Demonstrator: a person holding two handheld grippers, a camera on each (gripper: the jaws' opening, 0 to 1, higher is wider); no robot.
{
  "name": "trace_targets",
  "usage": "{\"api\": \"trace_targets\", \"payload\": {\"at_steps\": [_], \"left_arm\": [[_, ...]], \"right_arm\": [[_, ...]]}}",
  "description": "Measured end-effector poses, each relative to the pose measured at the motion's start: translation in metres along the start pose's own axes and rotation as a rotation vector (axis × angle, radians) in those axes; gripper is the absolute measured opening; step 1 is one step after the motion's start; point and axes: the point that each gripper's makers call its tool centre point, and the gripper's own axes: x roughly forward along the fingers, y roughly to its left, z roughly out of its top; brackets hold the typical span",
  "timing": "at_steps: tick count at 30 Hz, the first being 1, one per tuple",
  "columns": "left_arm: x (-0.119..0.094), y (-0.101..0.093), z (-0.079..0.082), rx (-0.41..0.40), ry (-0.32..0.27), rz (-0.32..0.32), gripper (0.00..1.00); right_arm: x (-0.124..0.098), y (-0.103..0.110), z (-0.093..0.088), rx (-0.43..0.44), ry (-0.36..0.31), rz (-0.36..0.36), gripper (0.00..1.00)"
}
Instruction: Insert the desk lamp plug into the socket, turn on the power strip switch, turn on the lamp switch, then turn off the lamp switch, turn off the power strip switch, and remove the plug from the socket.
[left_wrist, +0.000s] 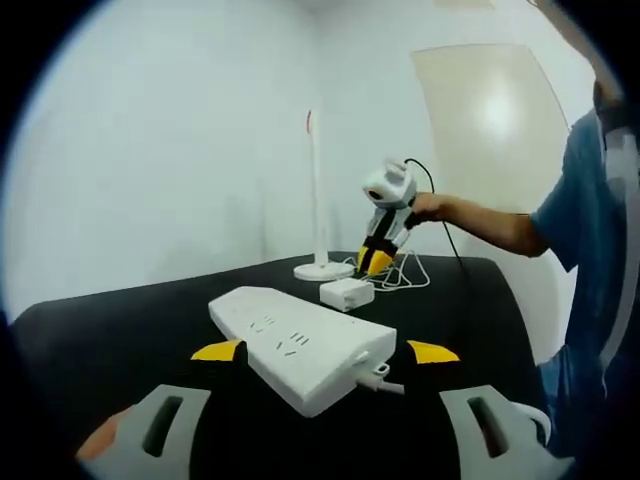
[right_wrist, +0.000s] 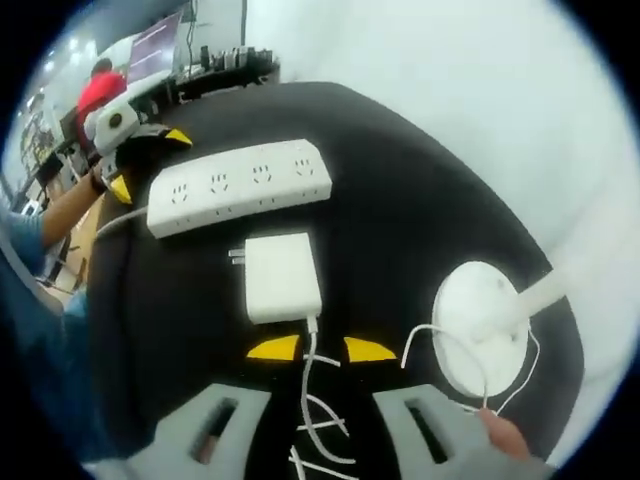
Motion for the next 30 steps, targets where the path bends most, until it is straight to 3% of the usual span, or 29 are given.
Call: {"api": "trace_targets", "payload": {"at_steps": [7, 23, 30], "left_arm": [[0.000, 0.001, 0.000, 0.000, 0.000, 0.000, 0.60], [0.002, 0.000, 0.002, -0.002, -0.005, -0.003, 0.60], [0.003, -0.002, 0.002, -0.001, -0.004, -0.006, 0.60]], "right_arm": [[0.015, 0.002, -0.004, -0.030, 0.078, 0.021, 0.15], [0.030, -0.004, -0.004, -0.067, 0.171, 0.058, 0.10], [0.026, -0.004, -0.003, -0.094, 0.148, 0.034, 0.07]]}}
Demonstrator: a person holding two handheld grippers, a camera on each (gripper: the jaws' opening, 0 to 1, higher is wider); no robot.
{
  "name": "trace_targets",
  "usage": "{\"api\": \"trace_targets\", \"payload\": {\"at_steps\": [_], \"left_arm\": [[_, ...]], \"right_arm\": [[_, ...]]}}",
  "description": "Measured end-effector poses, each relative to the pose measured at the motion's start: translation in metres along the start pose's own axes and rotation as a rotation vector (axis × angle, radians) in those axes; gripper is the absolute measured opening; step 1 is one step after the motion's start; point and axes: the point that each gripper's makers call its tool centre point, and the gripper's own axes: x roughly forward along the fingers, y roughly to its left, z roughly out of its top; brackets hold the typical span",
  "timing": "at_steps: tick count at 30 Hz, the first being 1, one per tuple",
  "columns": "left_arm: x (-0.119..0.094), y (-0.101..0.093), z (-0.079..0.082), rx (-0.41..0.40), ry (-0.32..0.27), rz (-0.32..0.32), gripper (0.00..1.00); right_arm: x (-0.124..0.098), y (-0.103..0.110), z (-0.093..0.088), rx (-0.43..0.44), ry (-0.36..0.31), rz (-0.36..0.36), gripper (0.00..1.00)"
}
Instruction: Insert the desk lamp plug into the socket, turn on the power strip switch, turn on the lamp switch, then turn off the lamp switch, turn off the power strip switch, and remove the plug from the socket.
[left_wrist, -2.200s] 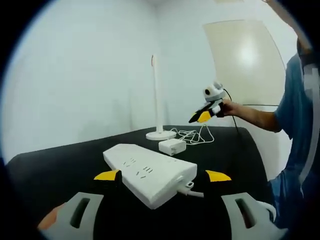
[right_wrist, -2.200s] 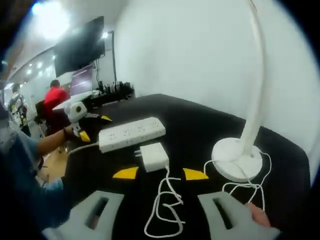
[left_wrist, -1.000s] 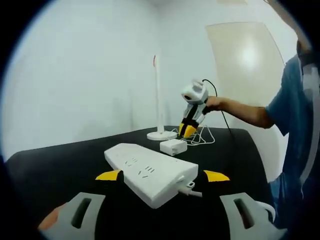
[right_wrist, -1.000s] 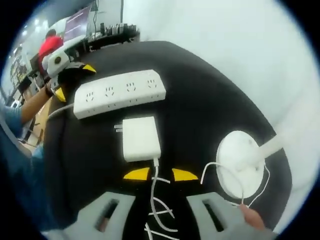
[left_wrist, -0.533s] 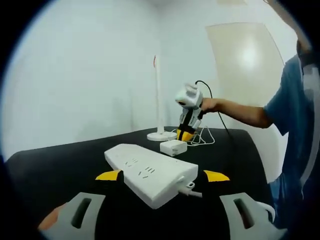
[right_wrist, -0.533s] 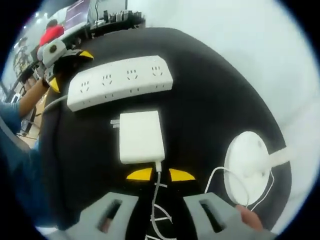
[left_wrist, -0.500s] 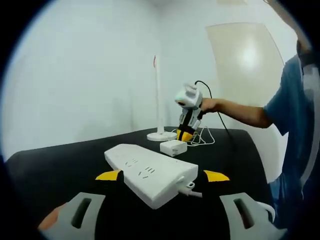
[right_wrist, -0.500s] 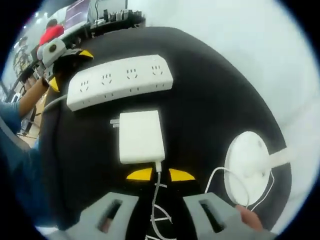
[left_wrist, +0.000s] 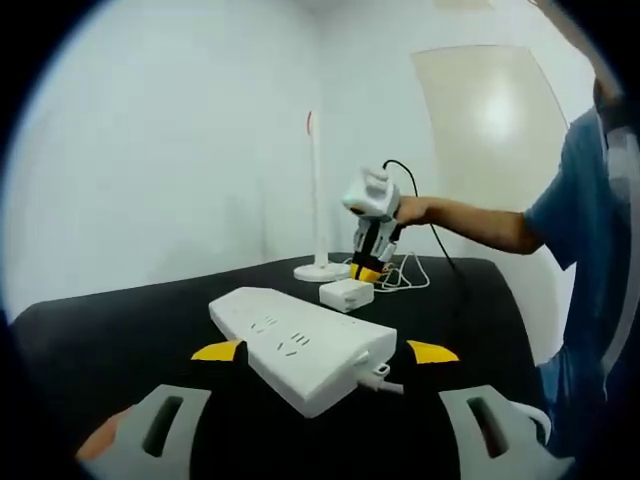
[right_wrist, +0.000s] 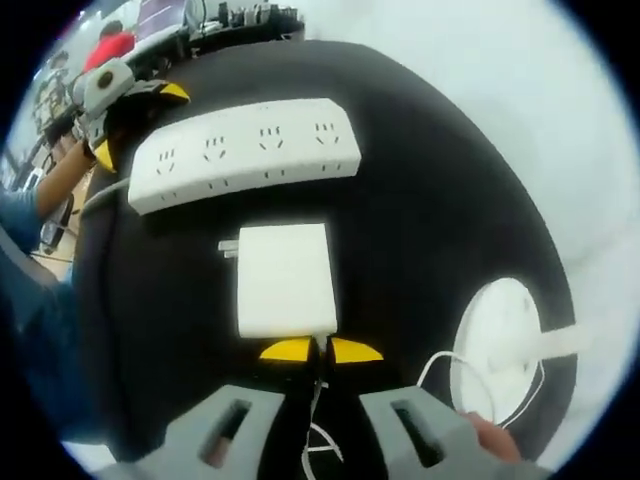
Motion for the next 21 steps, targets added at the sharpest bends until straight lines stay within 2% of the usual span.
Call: {"api": "trace_targets", "payload": {"at_steps": [5, 15, 18, 21], "left_arm": [[0.000, -0.001, 0.000, 0.000, 0.003, -0.001, 0.60], [0.000, 0.002, -0.003, 0.000, 0.011, 0.001, 0.60], [-0.001, 0.004, -0.003, -0.001, 0.014, 0.002, 0.60], [-0.001, 0.005, -0.004, -0.001, 0.016, 0.003, 0.60]], "right_arm": [[-0.006, 0.000, 0.004, -0.055, -0.040, -0.063, 0.07], [-0.020, 0.004, 0.020, -0.193, -0.165, -0.294, 0.06], [-0.025, 0.004, 0.024, -0.241, -0.177, -0.371, 0.06], [-0.029, 0.005, 0.027, -0.259, -0.199, -0.409, 0.06]]}}
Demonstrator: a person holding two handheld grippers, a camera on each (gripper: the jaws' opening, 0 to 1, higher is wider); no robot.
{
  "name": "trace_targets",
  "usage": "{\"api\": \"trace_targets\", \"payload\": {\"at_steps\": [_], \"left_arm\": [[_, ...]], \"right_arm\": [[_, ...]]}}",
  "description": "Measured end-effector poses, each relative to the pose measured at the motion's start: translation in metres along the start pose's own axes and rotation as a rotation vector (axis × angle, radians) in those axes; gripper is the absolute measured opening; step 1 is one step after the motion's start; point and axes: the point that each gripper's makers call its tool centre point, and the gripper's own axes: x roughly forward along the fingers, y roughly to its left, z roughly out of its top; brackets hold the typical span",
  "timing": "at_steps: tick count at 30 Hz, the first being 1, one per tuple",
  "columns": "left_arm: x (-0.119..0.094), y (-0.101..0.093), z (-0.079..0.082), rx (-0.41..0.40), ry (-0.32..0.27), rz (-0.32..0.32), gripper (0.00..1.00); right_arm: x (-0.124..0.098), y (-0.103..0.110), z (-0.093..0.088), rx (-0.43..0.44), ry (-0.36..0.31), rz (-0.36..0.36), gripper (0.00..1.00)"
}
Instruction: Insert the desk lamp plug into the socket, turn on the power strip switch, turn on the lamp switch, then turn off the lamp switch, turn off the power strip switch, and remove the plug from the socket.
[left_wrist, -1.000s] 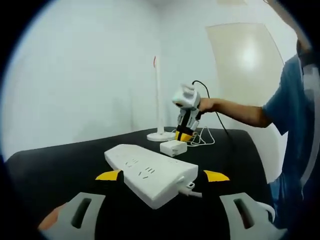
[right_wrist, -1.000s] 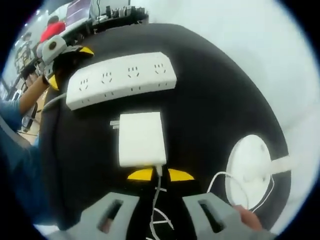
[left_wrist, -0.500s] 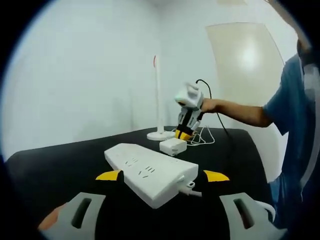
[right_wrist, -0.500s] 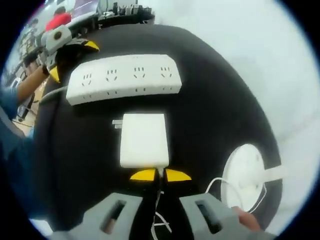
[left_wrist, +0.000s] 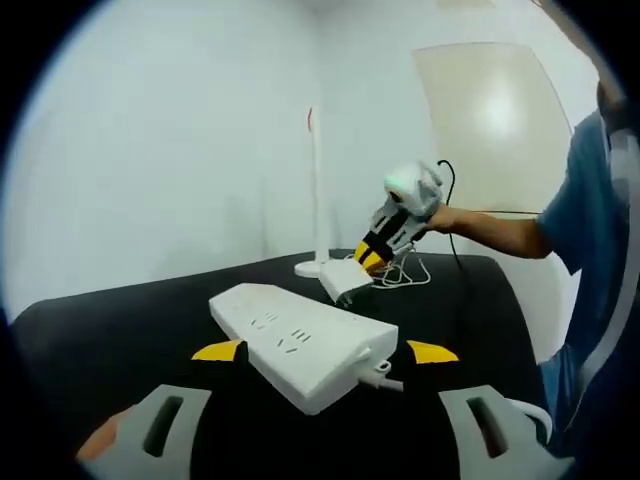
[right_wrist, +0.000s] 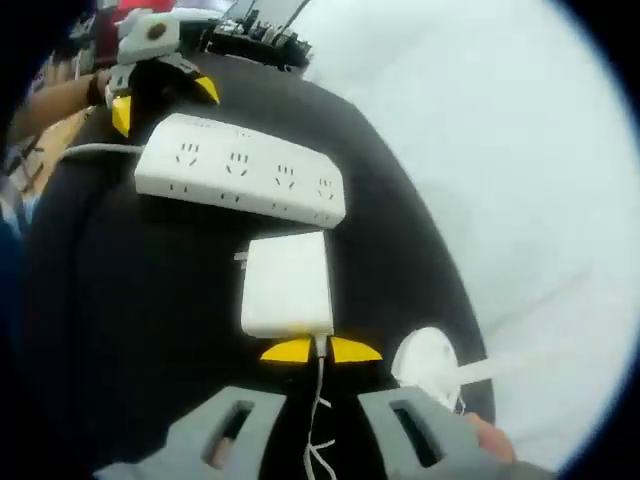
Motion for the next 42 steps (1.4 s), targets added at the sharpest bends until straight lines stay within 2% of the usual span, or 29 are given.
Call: {"api": "trace_targets", "payload": {"at_steps": [6, 13, 17, 19, 21, 23, 27, 32, 40, 42], "left_arm": [[-0.001, 0.002, 0.000, -0.005, -0.003, 0.002, 0.60], [-0.001, 0.004, 0.001, -0.010, -0.011, 0.007, 0.60], [-0.001, 0.004, 0.001, -0.010, -0.008, 0.007, 0.59], [-0.001, 0.004, 0.001, -0.010, -0.009, 0.007, 0.59], [-0.001, 0.003, 0.001, -0.010, -0.009, 0.007, 0.59], [-0.001, 0.003, 0.000, -0.010, -0.009, 0.008, 0.59], [-0.001, 0.002, 0.001, -0.010, -0.010, 0.006, 0.59], [-0.001, 0.001, 0.001, -0.010, -0.011, 0.005, 0.59], [-0.001, 0.000, 0.001, -0.009, -0.011, 0.005, 0.59], [-0.001, 0.000, 0.001, -0.009, -0.011, 0.005, 0.59]], "right_arm": [[-0.008, -0.005, 0.008, -0.048, -0.037, -0.086, 0.06], [-0.012, -0.008, 0.011, -0.079, -0.064, -0.143, 0.06], [-0.015, -0.009, 0.016, -0.135, -0.059, -0.201, 0.06], [-0.014, -0.013, 0.017, -0.202, -0.044, -0.252, 0.06], [-0.014, -0.011, 0.018, -0.259, -0.025, -0.287, 0.06], [-0.013, -0.008, 0.022, -0.311, -0.036, -0.321, 0.06], [-0.009, -0.001, 0.024, -0.343, -0.049, -0.349, 0.06], [-0.013, 0.003, 0.030, -0.420, -0.075, -0.418, 0.06], [-0.017, 0.016, 0.029, -0.451, -0.089, -0.429, 0.07], [-0.021, 0.016, 0.033, -0.504, -0.102, -0.464, 0.07]]}}
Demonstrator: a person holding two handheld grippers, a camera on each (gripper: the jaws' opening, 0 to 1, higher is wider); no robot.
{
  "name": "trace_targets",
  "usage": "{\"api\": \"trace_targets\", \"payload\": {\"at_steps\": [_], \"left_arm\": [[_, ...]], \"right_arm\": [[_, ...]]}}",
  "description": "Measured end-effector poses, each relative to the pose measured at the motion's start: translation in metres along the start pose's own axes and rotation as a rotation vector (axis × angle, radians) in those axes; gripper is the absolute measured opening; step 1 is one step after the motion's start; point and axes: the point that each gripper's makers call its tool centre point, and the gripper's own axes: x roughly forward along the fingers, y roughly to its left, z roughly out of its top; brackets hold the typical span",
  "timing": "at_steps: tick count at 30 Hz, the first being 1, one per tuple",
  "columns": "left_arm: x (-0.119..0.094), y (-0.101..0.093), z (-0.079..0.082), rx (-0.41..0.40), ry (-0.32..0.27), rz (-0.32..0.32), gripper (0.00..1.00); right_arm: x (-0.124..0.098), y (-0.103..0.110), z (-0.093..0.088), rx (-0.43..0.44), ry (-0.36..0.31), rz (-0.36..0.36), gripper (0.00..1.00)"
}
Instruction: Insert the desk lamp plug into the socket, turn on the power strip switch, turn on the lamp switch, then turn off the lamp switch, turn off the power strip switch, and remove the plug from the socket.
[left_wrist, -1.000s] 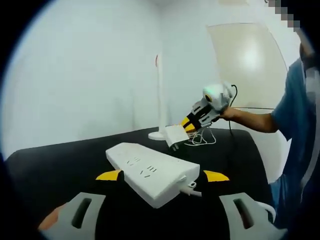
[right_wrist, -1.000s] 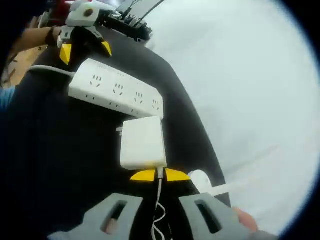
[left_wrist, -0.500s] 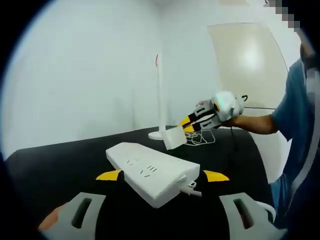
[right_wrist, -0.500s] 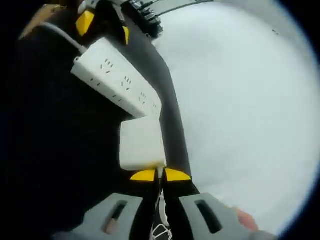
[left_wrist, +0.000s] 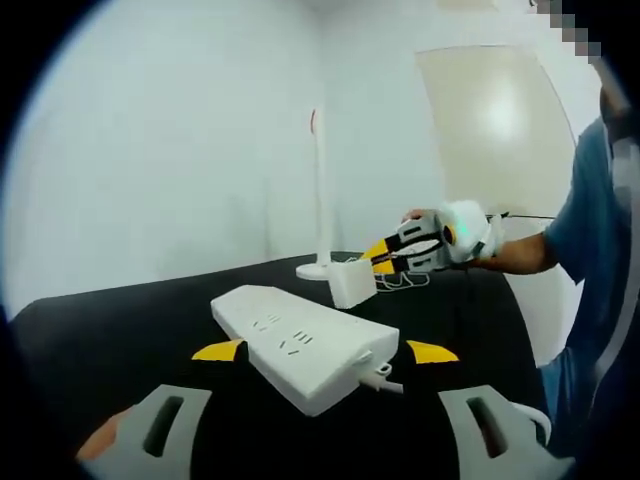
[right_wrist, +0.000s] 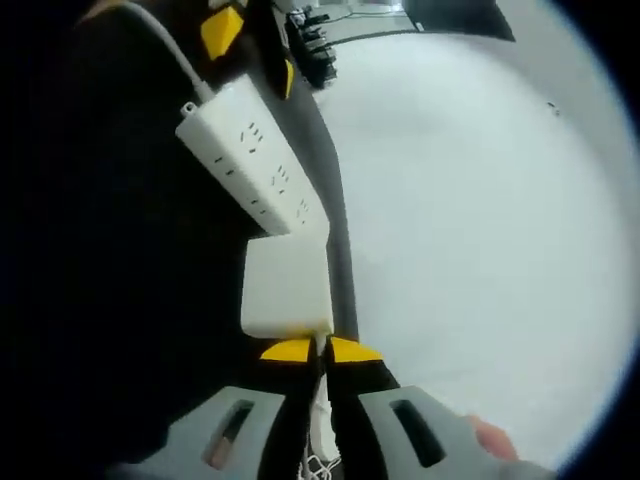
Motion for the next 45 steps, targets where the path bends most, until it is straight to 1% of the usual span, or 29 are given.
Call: {"api": "trace_targets", "payload": {"at_steps": [1, 5, 7, 9, 12, 18, 22, 23, 25, 28, 30, 31, 32, 33, 36, 41, 43, 45], "left_arm": [[0.000, 0.000, 0.000, 0.001, 0.000, 0.000, 0.59], [0.000, 0.000, 0.000, 0.001, 0.001, -0.001, 0.59], [0.000, 0.000, 0.000, 0.001, 0.001, 0.000, 0.59], [0.000, 0.000, 0.000, 0.001, -0.001, 0.000, 0.59], [0.000, 0.000, 0.000, 0.001, 0.002, 0.000, 0.59], [0.001, 0.000, -0.001, 0.003, 0.004, -0.002, 0.59], [0.001, 0.001, -0.001, 0.004, 0.004, 0.000, 0.59], [0.001, 0.001, -0.001, 0.004, 0.005, 0.000, 0.59], [0.001, 0.001, -0.001, 0.007, 0.009, 0.002, 0.59], [0.001, 0.001, -0.001, 0.007, 0.008, 0.001, 0.59], [0.001, 0.001, -0.001, 0.005, 0.007, 0.001, 0.59], [0.001, 0.001, -0.001, 0.006, 0.008, 0.002, 0.59], [0.001, 0.001, -0.001, 0.007, 0.009, 0.002, 0.59], [0.001, 0.001, -0.001, 0.007, 0.010, 0.001, 0.59], [0.001, 0.000, -0.001, 0.005, 0.007, -0.002, 0.59], [-0.001, 0.000, 0.000, 0.001, 0.002, -0.002, 0.59], [0.000, 0.000, 0.000, 0.003, 0.005, -0.002, 0.59], [0.000, 0.000, -0.001, 0.003, 0.004, -0.001, 0.59]], "right_arm": [[-0.001, 0.004, 0.000, -0.006, 0.005, 0.005, 0.07], [-0.003, 0.006, 0.000, -0.028, -0.001, -0.011, 0.07], [-0.004, 0.007, 0.000, -0.036, -0.007, -0.022, 0.07], [-0.006, 0.007, 0.003, -0.072, -0.022, -0.049, 0.07], [-0.007, 0.010, 0.001, -0.084, -0.020, -0.053, 0.07], [-0.013, 0.015, 0.001, -0.076, -0.036, -0.046, 0.08], [-0.013, 0.021, -0.003, -0.055, -0.028, -0.023, 0.08], [-0.013, 0.024, -0.006, -0.046, -0.017, -0.007, 0.08], [-0.013, 0.024, -0.006, -0.037, -0.020, -0.004, 0.08], [-0.014, 0.027, -0.007, -0.012, -0.022, 0.017, 0.09], [-0.013, 0.035, -0.012, 0.009, 0.002, 0.069, 0.10], [-0.013, 0.031, -0.012, 0.006, -0.004, 0.059, 0.10], [-0.013, 0.032, -0.011, 0.015, -0.013, 0.071, 0.10], [-0.015, 0.032, -0.009, 0.043, -0.017, 0.086, 0.10], [-0.016, 0.031, -0.006, 0.081, -0.012, 0.121, 0.10], [-0.019, 0.034, -0.004, 0.219, -0.019, 0.196, 0.12], [-0.018, 0.034, -0.006, 0.260, -0.029, 0.233, 0.12], [-0.019, 0.033, -0.003, 0.306, -0.047, 0.260, 0.13]]}}
